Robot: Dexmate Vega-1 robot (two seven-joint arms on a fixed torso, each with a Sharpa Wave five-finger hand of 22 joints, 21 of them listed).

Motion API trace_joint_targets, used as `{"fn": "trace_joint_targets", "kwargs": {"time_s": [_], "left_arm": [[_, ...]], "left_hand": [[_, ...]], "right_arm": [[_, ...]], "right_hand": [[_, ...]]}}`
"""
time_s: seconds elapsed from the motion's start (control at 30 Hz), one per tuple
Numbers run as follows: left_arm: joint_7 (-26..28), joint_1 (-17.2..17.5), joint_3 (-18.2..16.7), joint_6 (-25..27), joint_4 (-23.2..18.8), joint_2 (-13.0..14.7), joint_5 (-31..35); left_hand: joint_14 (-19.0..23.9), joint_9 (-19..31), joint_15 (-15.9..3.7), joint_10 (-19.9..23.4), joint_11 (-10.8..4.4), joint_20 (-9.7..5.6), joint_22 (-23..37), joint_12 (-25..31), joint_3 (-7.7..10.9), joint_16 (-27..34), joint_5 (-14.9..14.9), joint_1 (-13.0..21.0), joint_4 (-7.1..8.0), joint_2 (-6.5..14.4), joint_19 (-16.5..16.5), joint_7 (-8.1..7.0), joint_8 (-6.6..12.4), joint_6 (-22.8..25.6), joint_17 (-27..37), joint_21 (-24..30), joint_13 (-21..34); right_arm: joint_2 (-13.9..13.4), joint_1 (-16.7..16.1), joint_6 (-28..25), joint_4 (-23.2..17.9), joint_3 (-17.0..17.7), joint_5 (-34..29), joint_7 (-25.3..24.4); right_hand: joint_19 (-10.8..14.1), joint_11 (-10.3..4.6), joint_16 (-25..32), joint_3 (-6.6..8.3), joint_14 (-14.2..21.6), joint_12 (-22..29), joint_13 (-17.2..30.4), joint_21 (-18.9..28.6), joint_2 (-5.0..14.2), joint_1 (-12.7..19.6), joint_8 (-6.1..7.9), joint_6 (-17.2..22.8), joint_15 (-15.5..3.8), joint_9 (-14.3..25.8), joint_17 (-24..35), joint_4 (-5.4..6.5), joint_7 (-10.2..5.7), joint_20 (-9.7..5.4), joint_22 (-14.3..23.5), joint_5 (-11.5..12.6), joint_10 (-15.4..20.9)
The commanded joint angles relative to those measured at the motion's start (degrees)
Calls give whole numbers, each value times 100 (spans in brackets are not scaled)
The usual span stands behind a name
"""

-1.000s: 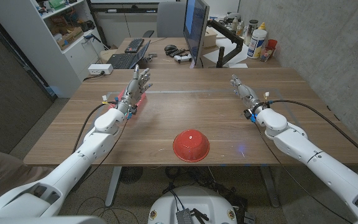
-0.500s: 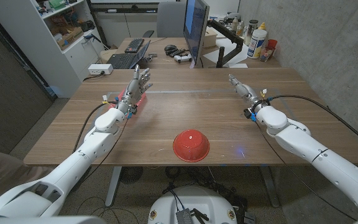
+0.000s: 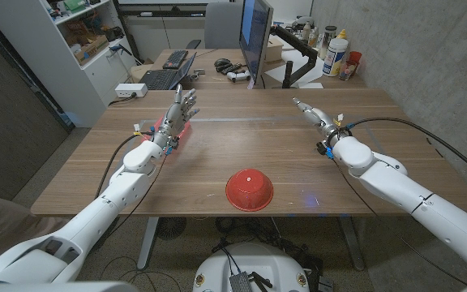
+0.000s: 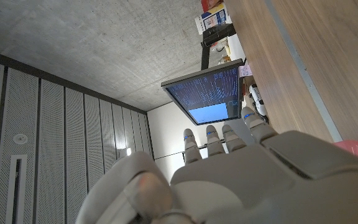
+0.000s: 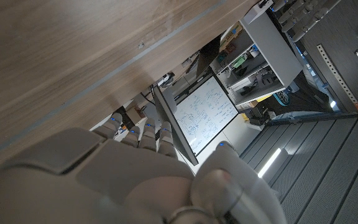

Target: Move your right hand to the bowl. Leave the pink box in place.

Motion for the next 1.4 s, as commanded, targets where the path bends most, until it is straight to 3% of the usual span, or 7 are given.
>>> {"fn": "trace_joint_targets", "kwargs": {"time_s": [0.03, 0.53, 0.67, 1.07, 1.4], "left_arm": [[-73, -77, 18, 20, 129, -17, -6], [-145, -138, 45, 24, 247, -33, -1], [-142, -152, 55, 45, 288, -32, 10], [-80, -137, 60, 51, 315, -12, 62], [-6, -88, 72, 147, 188, 70, 116]], "left_hand": [[-50, 11, -4, -2, -34, -5, 13, 26, -27, 0, 32, 45, -40, -31, -25, -27, 48, -41, 1, 22, 18], [-58, 10, -31, 66, -103, -5, 14, 57, -29, 6, 38, 48, -45, -43, -31, -40, 60, -16, 1, 23, 19], [-60, 9, -25, 143, -124, -7, 14, 86, -29, 9, 41, 48, -46, -46, -33, -33, 104, 99, 1, 24, 21], [-68, 9, -20, 103, -101, -8, 14, 66, -29, 11, 43, 46, -46, -49, -38, -34, 75, 43, 1, 23, 22], [-79, 9, -13, 89, -81, -8, 14, 60, -30, 9, 45, 44, -45, -51, -40, -28, 66, 24, 2, 24, 23]], "right_arm": [[-281, 126, -714, -581, -183, -527, 116], [-450, 481, -1193, -755, -501, -885, 698], [-444, 552, -1163, -755, -578, -1013, 766], [-554, 640, -1343, -1064, -833, -1693, 843], [-637, 768, -1292, -1046, -1024, -2108, 1281]], "right_hand": [[-48, -11, -16, 42, -161, 0, 20, 2, 3, 59, 6, 39, -17, 16, 5, 1, -1, -39, 15, 16, -54], [-82, -39, 1, 55, -193, -8, 19, 2, -7, 87, -37, -65, -51, 16, 5, -21, 2, -53, 15, 20, -100], [-103, -51, 15, 52, -210, -31, 20, 8, -23, 84, -118, -314, -55, 17, 7, -26, -9, -55, 15, 22, -188], [-124, -83, 27, 43, -221, -41, 20, 11, -35, 65, -112, -378, -95, 19, 9, -20, -24, -63, 16, 25, -254], [-1, -279, 86, -18, -64, 22, 22, 65, -86, -50, -54, -300, -250, 23, 16, 30, -94, -113, 17, 37, -142]]}}
